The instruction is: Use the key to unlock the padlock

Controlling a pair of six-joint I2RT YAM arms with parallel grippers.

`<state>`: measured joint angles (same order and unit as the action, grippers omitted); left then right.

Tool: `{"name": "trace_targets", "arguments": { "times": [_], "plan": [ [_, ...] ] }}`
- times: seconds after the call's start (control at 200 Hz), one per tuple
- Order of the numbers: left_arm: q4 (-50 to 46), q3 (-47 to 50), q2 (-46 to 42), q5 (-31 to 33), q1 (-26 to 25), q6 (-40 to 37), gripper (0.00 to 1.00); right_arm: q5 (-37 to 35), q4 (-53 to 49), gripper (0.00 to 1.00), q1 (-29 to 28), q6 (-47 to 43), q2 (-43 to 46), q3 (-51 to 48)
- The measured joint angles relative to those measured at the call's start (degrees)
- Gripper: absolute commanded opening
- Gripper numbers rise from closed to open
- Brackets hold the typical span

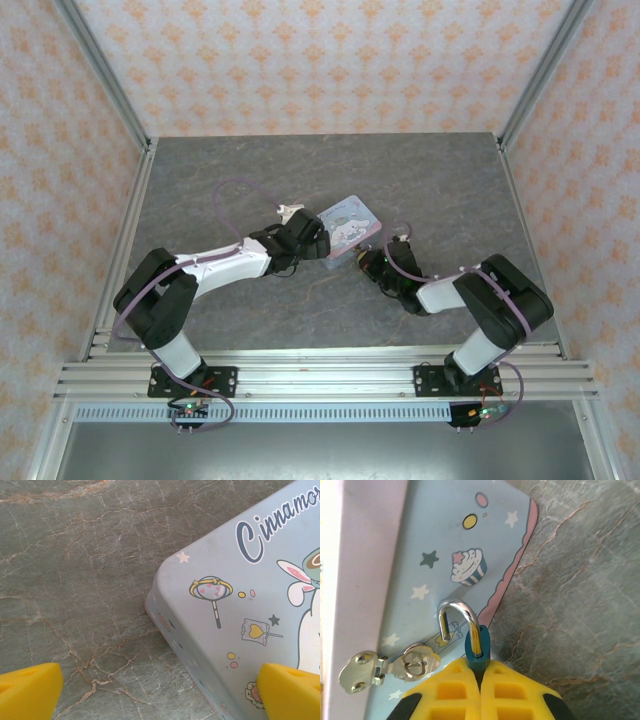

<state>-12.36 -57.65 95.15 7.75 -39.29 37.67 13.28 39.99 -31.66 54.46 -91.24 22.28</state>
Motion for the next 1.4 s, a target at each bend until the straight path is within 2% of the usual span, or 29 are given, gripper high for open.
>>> {"name": "trace_targets", "arguments": {
  "times": [0.19, 0.395, 0.796, 1.066, 1.141, 1.261, 1.396],
  "plan": [
    [0.0, 0.0, 0.07, 0.0, 0.0, -0.02, 1.0, 0.33, -0.09, 0.0, 1.6, -0.02, 0.85, -0.74],
    [-0.44, -0.87, 0.66, 0.0, 0.0, -0.02, 1.0, 1.79, -2.23, 0.0, 3.15, -0.46, 6.73, -3.04],
    [-5.16, -4.74, 2.03, -0.02, 0.0, -0.24, 1.0, 5.75, -7.87, 0.0, 3.21, -0.63, 12.35, -7.19],
    [-7.85, -4.96, 0.9, -0.98, 0.0, -0.24, 1.0, 5.57, -14.67, 0.0, 3.21, -0.44, 21.07, -11.69],
    [-9.22, -4.87, -0.39, -1.33, 0.0, -0.24, 1.0, 5.38, -17.55, 0.1, 3.21, -0.42, 24.04, -12.35],
    [-10.62, -4.83, -3.32, -1.49, 0.0, -0.22, 1.0, 4.55, -22.84, 0.37, 3.26, 0.55, 29.09, -13.11],
    [-11.69, -4.81, -6.82, -1.49, 0.0, -0.24, 1.0, 3.82, -28.22, 0.56, 3.32, 2.23, 35.21, -13.46]
  ]
}}
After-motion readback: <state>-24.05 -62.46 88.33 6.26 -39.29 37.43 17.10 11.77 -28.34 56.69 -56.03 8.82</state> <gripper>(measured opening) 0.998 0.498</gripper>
